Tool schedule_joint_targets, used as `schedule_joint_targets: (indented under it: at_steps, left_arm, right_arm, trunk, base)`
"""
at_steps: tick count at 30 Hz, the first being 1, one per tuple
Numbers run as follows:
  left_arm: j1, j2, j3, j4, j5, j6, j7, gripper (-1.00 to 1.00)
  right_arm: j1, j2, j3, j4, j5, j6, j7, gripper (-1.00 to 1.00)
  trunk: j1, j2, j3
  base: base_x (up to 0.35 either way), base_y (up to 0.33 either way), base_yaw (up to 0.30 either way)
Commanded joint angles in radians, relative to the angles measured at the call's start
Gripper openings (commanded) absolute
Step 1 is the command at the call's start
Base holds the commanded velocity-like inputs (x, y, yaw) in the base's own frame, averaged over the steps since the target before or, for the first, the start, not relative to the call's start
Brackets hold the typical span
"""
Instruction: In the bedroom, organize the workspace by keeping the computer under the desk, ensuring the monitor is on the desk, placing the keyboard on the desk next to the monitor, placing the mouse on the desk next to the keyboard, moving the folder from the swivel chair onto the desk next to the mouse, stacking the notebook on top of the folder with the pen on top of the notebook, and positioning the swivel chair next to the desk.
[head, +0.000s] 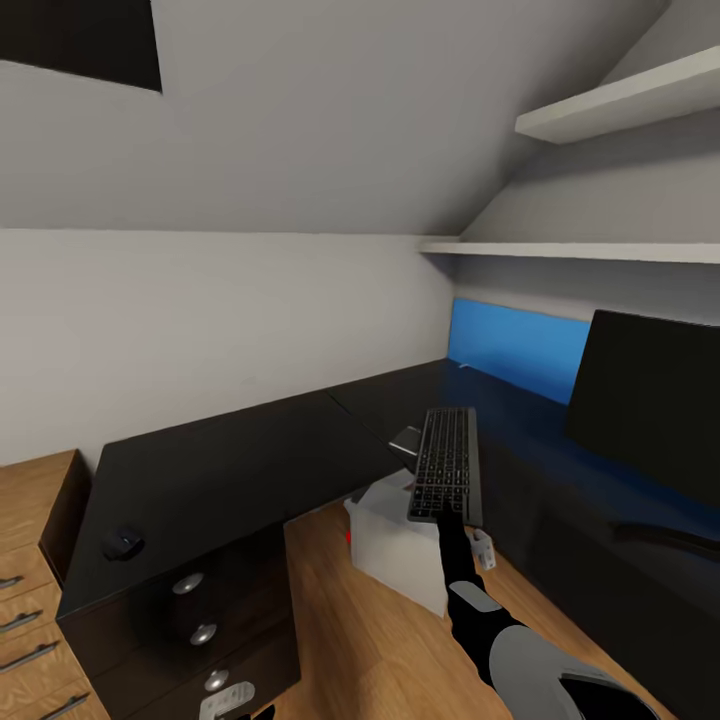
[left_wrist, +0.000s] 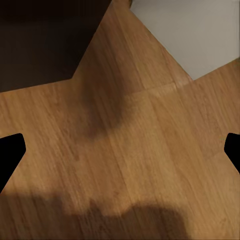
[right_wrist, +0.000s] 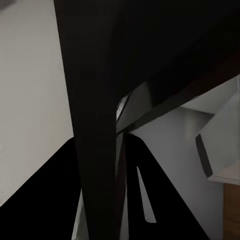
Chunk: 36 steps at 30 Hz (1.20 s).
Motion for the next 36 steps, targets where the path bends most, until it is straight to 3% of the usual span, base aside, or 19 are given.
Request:
schedule_joint_targets:
  at_steps: [1, 26, 30, 36]
  left_arm:
    - [-0.001, 0.001, -0.008, 0.001, 0.010, -0.005, -0.002, 1.00]
    - [-0.001, -0.002, -0.008, 0.002, 0.012, -0.005, 0.003, 1.00]
    - [-0.001, -0.001, -0.008, 0.002, 0.012, -0.004, 0.003, 1.00]
    - [-0.001, -0.002, -0.012, 0.040, 0.012, 0.000, 0.003, 1.00]
  right_arm:
    - [-0.001, 0.002, -0.008, 0.001, 0.000, 0.001, 0.008, -1.00]
    - [-0.001, 0.014, 0.006, 0.002, 0.007, 0.000, 0.010, -1.00]
    - [-0.001, 0.029, 0.037, 0.003, 0.009, 0.001, 0.009, -1.00]
    - [-0.001, 0.029, 0.096, 0.004, 0.009, 0.001, 0.009, -1.00]
  trunk:
    - [-0.004, 0.007, 0.002]
    - [-0.100, 0.182, 0.080]
    - [-0.115, 0.210, 0.093]
    - [-0.138, 0.252, 0.112]
  base:
    - [0.000, 0.000, 0.000]
    - [0.000, 0.000, 0.000]
    - [0.000, 0.000, 0.000]
    - [0.000, 0.000, 0.000]
